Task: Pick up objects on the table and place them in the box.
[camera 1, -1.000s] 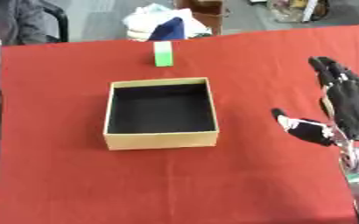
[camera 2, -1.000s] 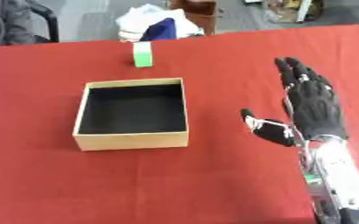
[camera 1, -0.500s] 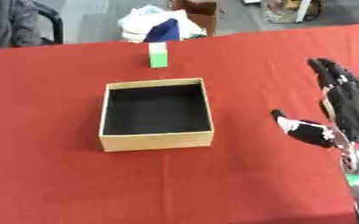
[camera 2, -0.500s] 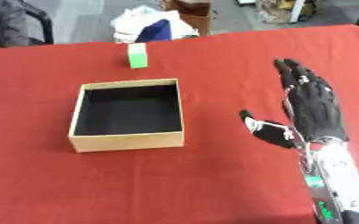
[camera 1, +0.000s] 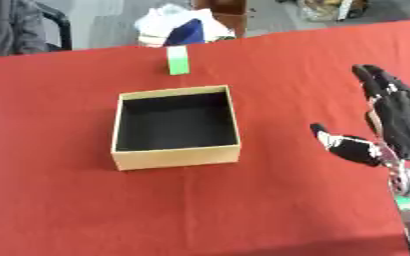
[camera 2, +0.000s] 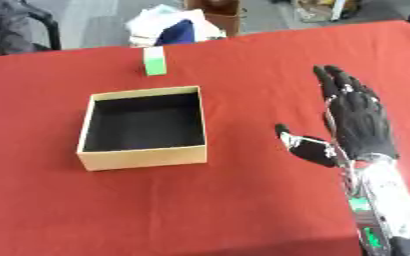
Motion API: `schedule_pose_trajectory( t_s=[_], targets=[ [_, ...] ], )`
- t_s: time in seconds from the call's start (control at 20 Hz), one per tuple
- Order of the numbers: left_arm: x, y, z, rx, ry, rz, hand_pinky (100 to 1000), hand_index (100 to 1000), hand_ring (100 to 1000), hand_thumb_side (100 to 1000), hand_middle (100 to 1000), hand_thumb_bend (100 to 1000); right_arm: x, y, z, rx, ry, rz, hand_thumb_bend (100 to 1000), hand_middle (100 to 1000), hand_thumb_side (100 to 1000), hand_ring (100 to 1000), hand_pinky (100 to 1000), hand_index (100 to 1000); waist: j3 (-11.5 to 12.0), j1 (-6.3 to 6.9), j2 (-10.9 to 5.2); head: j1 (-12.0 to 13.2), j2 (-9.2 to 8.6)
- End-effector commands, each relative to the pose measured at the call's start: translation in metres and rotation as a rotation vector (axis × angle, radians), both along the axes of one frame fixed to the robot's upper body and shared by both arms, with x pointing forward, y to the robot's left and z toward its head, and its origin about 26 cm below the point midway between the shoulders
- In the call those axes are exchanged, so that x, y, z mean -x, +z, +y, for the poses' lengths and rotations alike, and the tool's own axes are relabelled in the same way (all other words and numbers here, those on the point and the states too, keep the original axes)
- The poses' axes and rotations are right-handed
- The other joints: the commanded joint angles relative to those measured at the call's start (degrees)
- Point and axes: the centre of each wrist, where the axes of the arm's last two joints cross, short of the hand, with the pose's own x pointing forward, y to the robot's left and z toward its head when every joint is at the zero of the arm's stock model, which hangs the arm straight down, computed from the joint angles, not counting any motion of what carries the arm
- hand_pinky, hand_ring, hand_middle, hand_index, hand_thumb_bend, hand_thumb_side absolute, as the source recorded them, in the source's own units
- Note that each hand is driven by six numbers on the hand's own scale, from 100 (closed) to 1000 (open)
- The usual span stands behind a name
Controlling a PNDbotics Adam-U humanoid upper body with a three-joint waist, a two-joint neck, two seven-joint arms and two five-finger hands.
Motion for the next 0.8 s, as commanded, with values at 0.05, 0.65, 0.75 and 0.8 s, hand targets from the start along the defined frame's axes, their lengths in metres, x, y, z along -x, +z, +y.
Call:
schedule_pose_trajectory(
  t_s=[0.05, 0.65, 0.75, 0.8],
  targets=[
    [0.001, 0.0, 0.021, -0.175, 0.082, 0.126, 684, 771, 717, 625, 627, 388, 0.0, 0.006, -0.002, 0.01, 0.009, -0.022, 523, 911, 511, 873, 769, 1000, -0.14, 0.09, -1.1, 0.26, 0.44],
    [0.003, 0.018, 0.017, -1.101, 0.171, 0.534, 809, 861, 800, 395, 756, 576, 0.0, 0.006, -0.004, 0.004, 0.013, -0.02, 508, 909, 520, 873, 767, 1000, 0.01, 0.3, -1.03, 0.14, 0.59],
    [0.003, 0.02, 0.015, -1.133, 0.161, 0.517, 824, 889, 825, 384, 785, 630, 0.0, 0.006, -0.004, 0.001, 0.014, -0.021, 503, 909, 524, 872, 766, 1000, 0.03, 0.35, -0.93, 0.03, 0.57],
    [0.003, 0.021, 0.012, -1.149, 0.153, 0.499, 826, 893, 827, 393, 787, 647, 0.0, 0.006, -0.004, 0.0, 0.016, -0.021, 502, 909, 524, 872, 766, 1000, 0.01, 0.37, -0.82, -0.04, 0.51]
  ],
)
